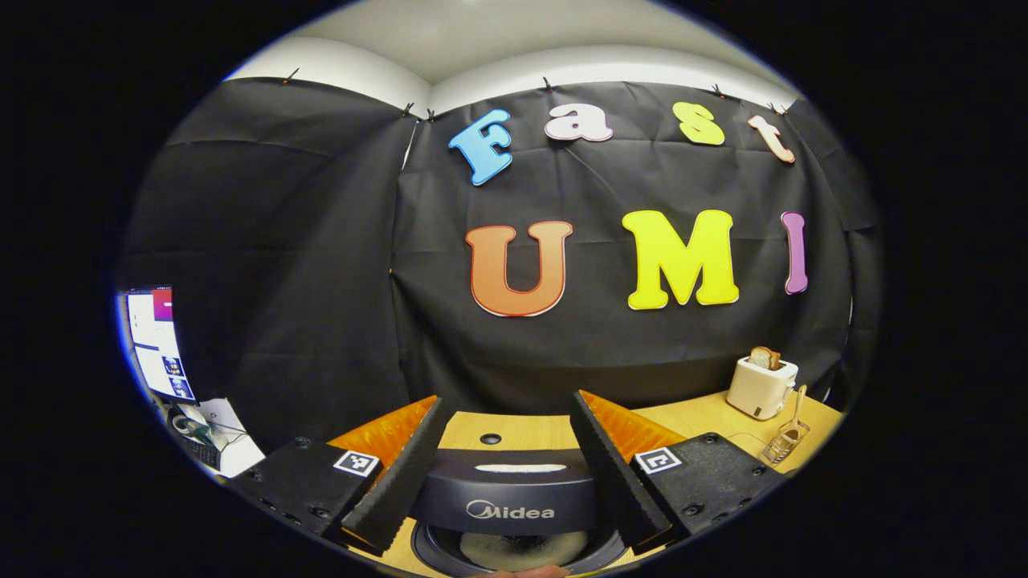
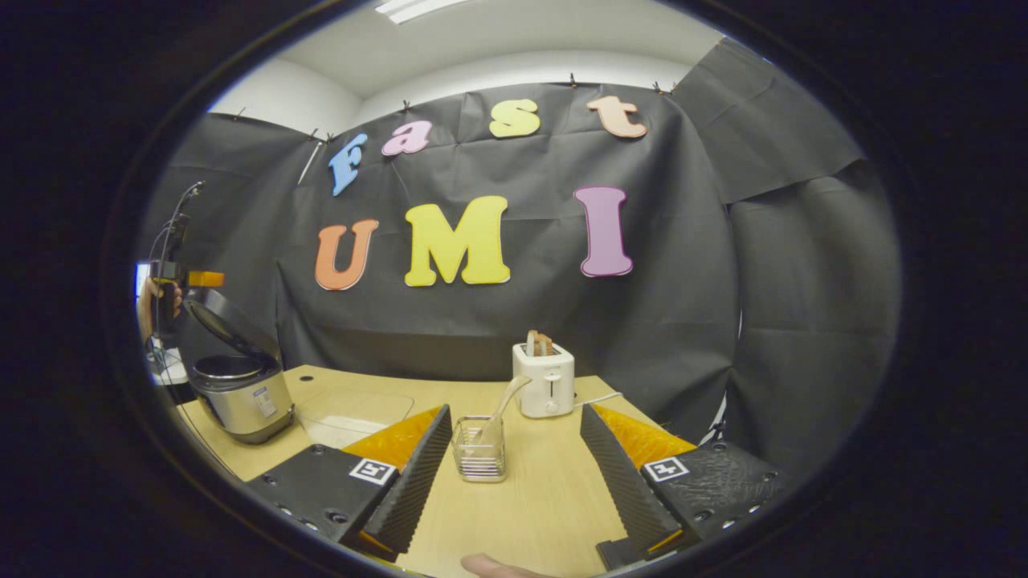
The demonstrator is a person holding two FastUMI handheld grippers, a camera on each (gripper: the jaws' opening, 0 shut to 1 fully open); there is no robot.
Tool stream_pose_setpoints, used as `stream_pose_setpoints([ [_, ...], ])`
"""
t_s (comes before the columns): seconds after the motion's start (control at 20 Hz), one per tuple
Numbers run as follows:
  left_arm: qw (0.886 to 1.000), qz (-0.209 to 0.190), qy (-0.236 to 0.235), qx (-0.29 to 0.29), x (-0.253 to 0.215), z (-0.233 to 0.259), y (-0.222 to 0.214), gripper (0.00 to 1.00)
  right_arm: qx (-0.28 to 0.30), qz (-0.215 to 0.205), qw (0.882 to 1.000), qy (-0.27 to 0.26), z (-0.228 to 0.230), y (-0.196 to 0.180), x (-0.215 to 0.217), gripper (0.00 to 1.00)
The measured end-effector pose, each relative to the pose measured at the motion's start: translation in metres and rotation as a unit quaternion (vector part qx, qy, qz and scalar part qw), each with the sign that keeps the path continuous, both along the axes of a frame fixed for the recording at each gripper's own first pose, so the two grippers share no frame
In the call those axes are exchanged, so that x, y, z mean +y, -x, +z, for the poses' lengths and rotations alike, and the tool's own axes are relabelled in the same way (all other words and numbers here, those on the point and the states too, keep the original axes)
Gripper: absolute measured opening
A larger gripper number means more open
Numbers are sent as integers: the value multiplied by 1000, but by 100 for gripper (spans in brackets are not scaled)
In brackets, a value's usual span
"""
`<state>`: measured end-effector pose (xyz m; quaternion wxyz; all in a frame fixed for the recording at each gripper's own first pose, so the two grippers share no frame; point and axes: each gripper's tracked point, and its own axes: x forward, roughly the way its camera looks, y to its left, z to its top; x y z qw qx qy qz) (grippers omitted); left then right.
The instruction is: Close the left gripper, press the button to open the rice cooker; take a wooden spoon from the chopstick holder with the right hand, scoop a spoonful of rice and pour it into the rice cooker, then put the wooden spoon back into the chopstick holder.
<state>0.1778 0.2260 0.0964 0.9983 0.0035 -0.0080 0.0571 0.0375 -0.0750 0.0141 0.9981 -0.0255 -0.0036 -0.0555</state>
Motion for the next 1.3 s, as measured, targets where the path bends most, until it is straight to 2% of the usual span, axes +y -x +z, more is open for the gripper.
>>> stream_pose_setpoints([
  [0.1,1000,-7,-1,7,-3,-16,7,99,-1,-2,1000,-1,0,1,-1,92],
  [0.15,1000,-10,0,16,-6,-26,10,99,-1,-2,1000,-3,-1,0,-2,96],
  [0.2,1000,-12,0,23,-8,-36,13,99,0,-1,1000,-6,-1,0,-2,92],
  [0.25,999,-16,-2,33,-11,-46,15,100,1,-1,1000,-7,-1,0,-1,96],
  [0.35,998,-24,-2,53,-18,-66,16,99,3,-1,1000,-6,-3,-1,0,96],
  [0.4,998,-26,-4,62,-20,-77,17,100,3,0,1000,-5,-2,0,0,92],
  [0.45,997,-25,-5,69,-21,-84,17,100,3,0,1000,-5,-2,0,0,92],
  [0.5,997,-25,-4,74,-22,-89,18,99,3,0,1000,-4,-2,1,1,96],
  [0.55,997,-25,-2,76,-23,-95,18,100,2,1,1000,-4,-1,0,2,92],
  [0.6,997,-23,4,79,-23,-99,19,100,2,1,1000,-3,-1,1,2,96],
  [0.65,997,-23,3,77,-24,-101,20,100,2,0,1000,-2,-2,0,1,96],
  [0.7,997,-21,-1,77,-25,-104,20,100,2,0,1000,-1,-2,0,0,92],
  [0.75,997,-19,-3,81,-25,-108,22,100,3,-1,1000,-2,-3,-1,0,92],
  [0.8,996,-17,-4,86,-25,-112,23,100,4,-1,1000,-4,-3,-1,0,96],
  [0.85,996,-15,-4,89,-24,-116,25,100,5,-1,1000,-5,-4,-2,0,92],
  [0.9,996,-13,-3,92,-25,-118,26,100,6,-1,1000,-5,-3,-2,0,96],
  [0.95,995,-12,-3,94,-26,-120,26,100,6,-2,1000,-5,-4,-2,-1,92],
  [1.25,996,-16,6,93,-29,-130,44,99,2,1,1000,-2,-2,0,2,92],
  [1.3,996,-14,8,92,-29,-130,47,98,3,1,1000,-2,-1,0,2,96],
])
